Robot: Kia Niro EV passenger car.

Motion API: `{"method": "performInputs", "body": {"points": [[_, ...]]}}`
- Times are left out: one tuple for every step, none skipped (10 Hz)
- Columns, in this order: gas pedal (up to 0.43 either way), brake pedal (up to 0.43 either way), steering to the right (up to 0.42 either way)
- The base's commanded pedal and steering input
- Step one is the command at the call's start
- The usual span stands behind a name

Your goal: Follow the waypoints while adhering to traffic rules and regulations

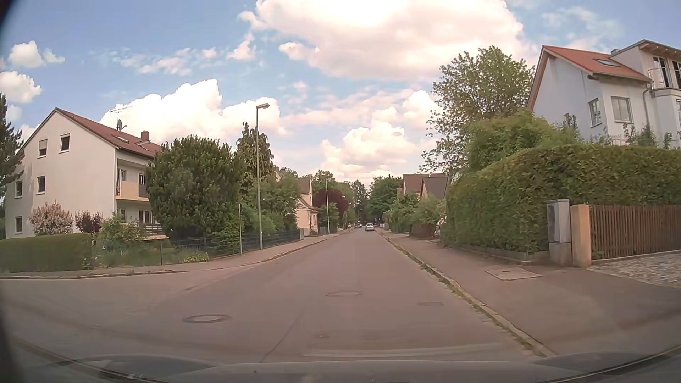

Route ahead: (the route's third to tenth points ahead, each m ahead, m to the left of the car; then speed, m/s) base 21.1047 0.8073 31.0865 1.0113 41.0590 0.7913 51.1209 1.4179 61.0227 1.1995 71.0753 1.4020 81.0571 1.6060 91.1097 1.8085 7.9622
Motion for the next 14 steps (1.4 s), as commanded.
{"method": "performInputs", "body": {"points": [[0.000, 0.018, -0.005], [0.000, 0.018, -0.001], [0.000, 0.018, 0.000], [0.000, 0.018, 0.000], [0.000, 0.018, 0.000], [0.000, 0.018, 0.000], [0.000, 0.018, -0.001], [0.000, 0.018, -0.001], [0.000, 0.018, -0.002], [0.000, 0.018, -0.003], [0.000, 0.018, -0.003], [0.000, 0.018, -0.003], [0.000, 0.018, -0.003], [0.000, 0.018, -0.003]]}}
